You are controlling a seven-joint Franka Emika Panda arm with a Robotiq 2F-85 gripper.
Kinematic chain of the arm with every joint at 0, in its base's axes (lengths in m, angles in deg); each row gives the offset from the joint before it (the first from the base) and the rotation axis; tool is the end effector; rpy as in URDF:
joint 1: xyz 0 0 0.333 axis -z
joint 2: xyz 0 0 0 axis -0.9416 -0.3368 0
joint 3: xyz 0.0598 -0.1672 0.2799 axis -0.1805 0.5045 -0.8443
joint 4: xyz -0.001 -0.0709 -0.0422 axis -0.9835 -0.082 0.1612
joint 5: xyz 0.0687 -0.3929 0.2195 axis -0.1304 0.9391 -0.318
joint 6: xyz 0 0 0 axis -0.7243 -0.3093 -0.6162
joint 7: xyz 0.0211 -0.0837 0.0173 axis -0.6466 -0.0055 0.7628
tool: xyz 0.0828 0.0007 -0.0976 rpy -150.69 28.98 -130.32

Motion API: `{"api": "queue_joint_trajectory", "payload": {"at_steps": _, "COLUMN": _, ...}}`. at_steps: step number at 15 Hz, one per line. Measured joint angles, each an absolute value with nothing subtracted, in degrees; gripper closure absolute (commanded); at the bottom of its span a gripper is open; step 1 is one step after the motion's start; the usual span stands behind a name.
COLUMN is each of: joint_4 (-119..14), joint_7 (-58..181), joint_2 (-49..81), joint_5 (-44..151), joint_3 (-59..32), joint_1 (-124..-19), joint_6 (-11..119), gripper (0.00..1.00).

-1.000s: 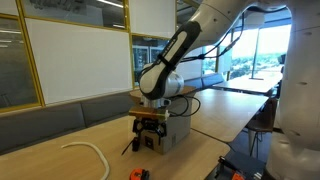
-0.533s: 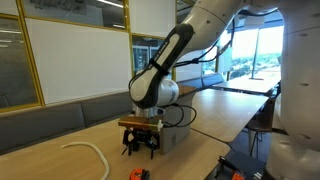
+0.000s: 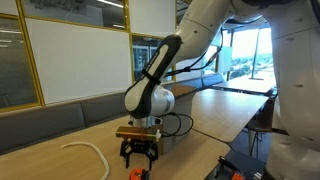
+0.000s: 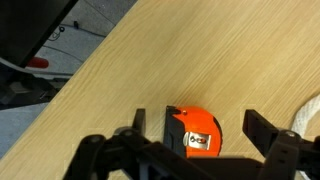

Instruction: Pick up the toy, measuring tapes and the white rope from the table and put them in the box.

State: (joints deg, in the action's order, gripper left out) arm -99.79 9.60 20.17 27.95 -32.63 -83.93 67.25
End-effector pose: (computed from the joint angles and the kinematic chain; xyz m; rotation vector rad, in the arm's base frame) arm 0.4476 0.2507 0.1522 -2.7350 1.2043 0.3363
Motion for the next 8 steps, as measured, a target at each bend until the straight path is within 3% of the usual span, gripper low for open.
{"api": "queue_joint_trajectory", "payload": {"at_steps": 8, "joint_4": -95.4, "joint_7": 13.6, "joint_2": 12.6, "joint_5": 28.0, "joint_3": -31.4, "joint_1": -83.8, "joint_6": 67.2, "gripper": 0.00}}
